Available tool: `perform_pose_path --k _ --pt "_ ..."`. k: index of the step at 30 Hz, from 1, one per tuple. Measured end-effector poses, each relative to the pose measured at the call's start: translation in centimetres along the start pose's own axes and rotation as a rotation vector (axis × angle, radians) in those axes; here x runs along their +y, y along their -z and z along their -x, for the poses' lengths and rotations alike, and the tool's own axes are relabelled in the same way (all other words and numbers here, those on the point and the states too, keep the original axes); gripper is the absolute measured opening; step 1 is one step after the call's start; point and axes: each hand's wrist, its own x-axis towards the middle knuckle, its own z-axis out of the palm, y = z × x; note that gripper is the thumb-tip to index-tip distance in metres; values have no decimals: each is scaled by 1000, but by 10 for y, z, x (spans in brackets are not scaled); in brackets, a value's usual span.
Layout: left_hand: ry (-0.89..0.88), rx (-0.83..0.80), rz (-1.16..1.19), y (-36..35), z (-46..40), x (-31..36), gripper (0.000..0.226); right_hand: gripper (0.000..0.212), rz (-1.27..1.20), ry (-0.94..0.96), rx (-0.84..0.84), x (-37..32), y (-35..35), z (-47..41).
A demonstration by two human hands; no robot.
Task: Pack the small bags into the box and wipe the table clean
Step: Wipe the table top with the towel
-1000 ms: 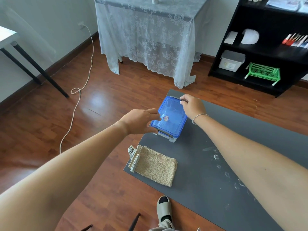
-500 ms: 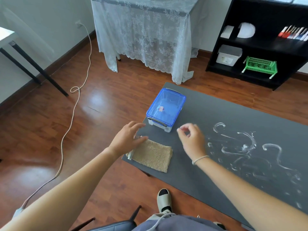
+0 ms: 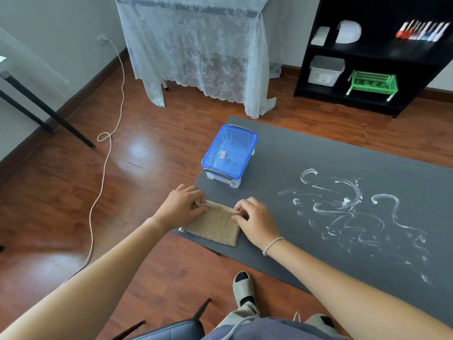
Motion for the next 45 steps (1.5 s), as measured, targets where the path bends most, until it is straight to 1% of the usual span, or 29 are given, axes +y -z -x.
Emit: perform_pose_path --k 3,6,10,12,15,18,21,25,27,29,31,32,34,35,38,40,41,43,45 --pt "-18 50 83 11 4 9 14 8 -142 2 -20 -1 16 4" --pt "-63 90 135 27 6 30 15 7 -262 -3 -12 -3 41 11" --pt "-130 135 228 48 8 79 16 28 -393 44 85 -6 95 23" --pt "-154 148 258 54 7 110 20 31 -440 76 148 -6 127 33" --pt "-202 157 277 59 5 157 19 25 -453 131 248 -2 173 53" --pt "-257 189 270 57 3 204 7 14 -414 165 335 10 213 78" --pt "-286 206 321 46 4 243 7 17 -416 138 383 27 238 111" --pt "-316 114 406 25 2 275 16 26 -473 63 426 52 251 151" --pt "-322 82 415 16 -8 285 17 24 -473 -4 454 65 256 156" --pt "-325 97 406 7 -28 294 17 22 -460 -80 490 79 258 150" --pt "-293 130 405 -4 -52 297 14 14 -413 -155 511 95 262 133" --pt "-259 139 406 -10 -64 296 18 14 -356 -208 510 103 264 123" --pt "-175 133 385 -22 -81 288 31 32 -220 -346 513 118 265 108" --pt "-144 127 361 -27 -85 280 35 38 -166 -393 526 123 262 104" --pt "-121 132 292 -43 -79 247 35 41 -66 -394 535 123 230 100" --pt "-95 121 235 -57 -64 219 34 46 49 -383 479 120 195 97" --pt "-76 104 185 -63 -55 203 36 51 114 -410 441 118 177 92" --pt "-61 76 38 -72 -40 172 40 65 201 -546 378 118 149 78" --pt "-60 54 -102 -77 -28 146 51 76 219 -728 356 126 137 62"
